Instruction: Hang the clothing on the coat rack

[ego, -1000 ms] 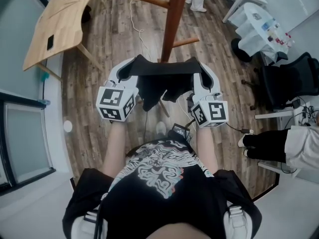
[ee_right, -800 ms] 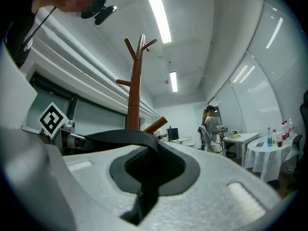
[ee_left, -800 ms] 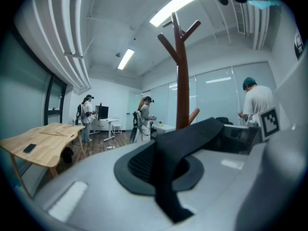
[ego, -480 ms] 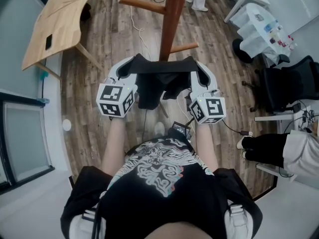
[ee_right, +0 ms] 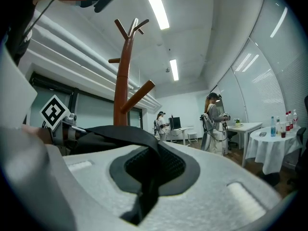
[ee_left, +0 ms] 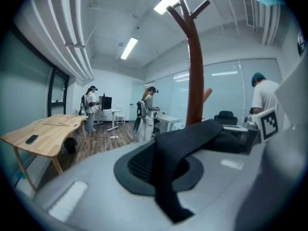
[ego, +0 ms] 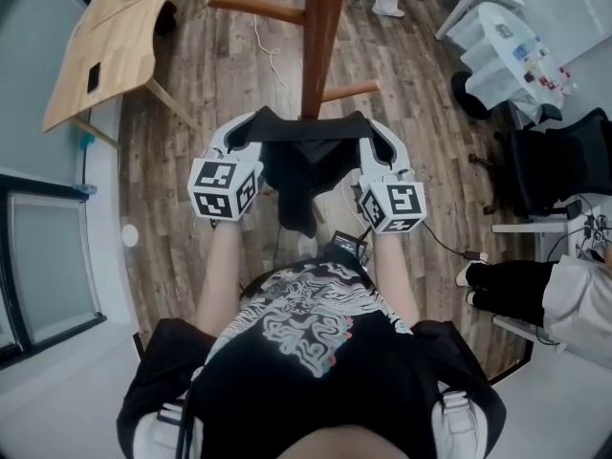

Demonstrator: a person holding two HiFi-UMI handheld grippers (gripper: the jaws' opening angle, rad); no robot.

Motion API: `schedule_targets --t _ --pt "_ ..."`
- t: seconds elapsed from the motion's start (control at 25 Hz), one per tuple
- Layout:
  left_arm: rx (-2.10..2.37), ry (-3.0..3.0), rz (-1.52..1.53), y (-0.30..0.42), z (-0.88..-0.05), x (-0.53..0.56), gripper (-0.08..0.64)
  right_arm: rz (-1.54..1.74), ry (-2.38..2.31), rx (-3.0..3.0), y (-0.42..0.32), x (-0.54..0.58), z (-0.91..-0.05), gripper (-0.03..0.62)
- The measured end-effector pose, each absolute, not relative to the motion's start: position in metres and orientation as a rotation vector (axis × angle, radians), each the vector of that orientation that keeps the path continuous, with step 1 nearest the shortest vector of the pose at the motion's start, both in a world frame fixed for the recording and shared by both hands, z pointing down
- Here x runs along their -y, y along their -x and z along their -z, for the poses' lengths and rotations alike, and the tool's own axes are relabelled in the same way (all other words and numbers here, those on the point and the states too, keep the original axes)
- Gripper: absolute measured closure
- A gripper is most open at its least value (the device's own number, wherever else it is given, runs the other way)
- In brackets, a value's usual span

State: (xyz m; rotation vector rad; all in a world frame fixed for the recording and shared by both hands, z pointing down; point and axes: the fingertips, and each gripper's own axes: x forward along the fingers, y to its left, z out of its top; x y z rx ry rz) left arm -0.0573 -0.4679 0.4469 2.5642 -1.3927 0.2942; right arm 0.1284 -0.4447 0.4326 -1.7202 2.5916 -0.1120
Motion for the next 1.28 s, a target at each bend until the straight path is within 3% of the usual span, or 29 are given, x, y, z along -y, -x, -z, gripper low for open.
schedule_targets --t 1.28 --pt "1.375 -2.506 -0.380 0.039 -0.523 0.456 0.554 0.205 1.597 -2.829 -0.095 0.440 -0.518 0.578"
